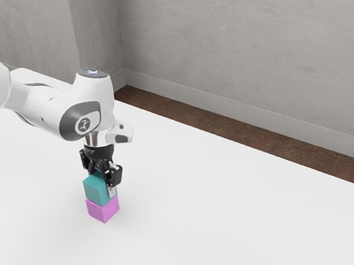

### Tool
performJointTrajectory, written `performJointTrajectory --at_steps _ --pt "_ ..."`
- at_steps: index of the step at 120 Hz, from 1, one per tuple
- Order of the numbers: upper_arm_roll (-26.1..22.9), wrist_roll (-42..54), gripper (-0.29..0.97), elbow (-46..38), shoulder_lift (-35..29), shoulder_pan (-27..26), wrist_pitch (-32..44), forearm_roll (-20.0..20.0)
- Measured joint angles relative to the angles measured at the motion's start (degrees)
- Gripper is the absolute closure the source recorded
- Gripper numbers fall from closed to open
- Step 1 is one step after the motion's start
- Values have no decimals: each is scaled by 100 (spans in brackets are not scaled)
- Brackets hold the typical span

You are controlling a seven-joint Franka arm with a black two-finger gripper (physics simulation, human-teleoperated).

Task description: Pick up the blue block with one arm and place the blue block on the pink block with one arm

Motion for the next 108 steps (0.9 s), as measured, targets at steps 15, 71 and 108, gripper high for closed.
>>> performJointTrajectory --at_steps 15,71,108 --pt "1 -11 27 -21 18 -1 4 0" --pt "-2 61 6 4 -775 -31 -181 -47" --pt "28 105 3 851 -971 45 -790 -47"
